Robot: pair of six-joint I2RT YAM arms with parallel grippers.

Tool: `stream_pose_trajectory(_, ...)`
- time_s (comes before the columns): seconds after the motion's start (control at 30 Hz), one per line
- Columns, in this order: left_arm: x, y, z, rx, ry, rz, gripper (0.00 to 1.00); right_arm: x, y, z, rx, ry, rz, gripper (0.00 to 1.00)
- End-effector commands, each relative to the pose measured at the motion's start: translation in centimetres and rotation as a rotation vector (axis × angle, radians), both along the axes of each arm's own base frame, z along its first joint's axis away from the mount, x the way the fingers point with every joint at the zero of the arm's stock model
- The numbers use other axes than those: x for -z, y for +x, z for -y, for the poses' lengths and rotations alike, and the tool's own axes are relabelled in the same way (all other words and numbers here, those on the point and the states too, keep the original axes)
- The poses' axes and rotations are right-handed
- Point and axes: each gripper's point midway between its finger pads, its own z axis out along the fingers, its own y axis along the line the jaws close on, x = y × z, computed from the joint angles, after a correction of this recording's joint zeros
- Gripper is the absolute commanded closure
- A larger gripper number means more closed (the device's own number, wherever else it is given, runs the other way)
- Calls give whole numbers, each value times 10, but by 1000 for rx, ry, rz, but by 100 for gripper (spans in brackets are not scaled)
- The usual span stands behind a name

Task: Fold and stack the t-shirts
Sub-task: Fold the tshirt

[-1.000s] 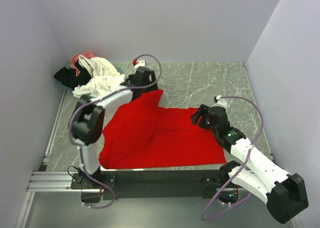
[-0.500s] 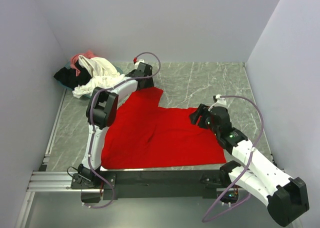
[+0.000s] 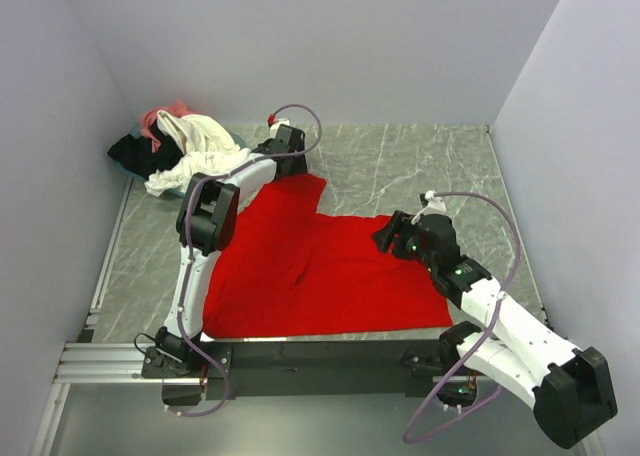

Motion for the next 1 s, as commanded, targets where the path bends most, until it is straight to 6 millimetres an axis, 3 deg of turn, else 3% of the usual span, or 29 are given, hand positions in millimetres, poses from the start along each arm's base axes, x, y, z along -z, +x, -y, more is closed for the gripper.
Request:
stream_pose_trajectory(0.0,-6,17,-2,-3,-1,40,21,-8,4,-7,-21,34,32,30)
stream_pose_trajectory(0.1,0,17,-2,8,9,27,31,-6,4,-8,-25,34,27,31)
stream_pose_trajectory(0.13,2,17,-2,11,13,26,41,-6,5,-8,-25,35,27,31)
stream_pose_trajectory(0.23,9,16,-3,16,23,14,56,-5,4,-9,-32,39,21,30)
stream_pose_trajectory(0.47,17,12,-4,25,31,-3,75,-2,6,-10,-32,42,15,31)
stream_pose_trajectory(0.57,21,7,-6,24,38,-14,89,1,6,-12,-35,44,9,30)
stream_pose_trajectory(0.6,16,8,-7,23,34,-4,99,3,6,-13,-39,44,0,31)
stream_pose_trajectory(0.77,12,-1,-4,38,-2,-12,99,11,7,-10,-25,28,-14,31)
stream_pose_trajectory(0.97,-11,-11,7,81,-85,10,99,22,17,1,35,-51,-47,31)
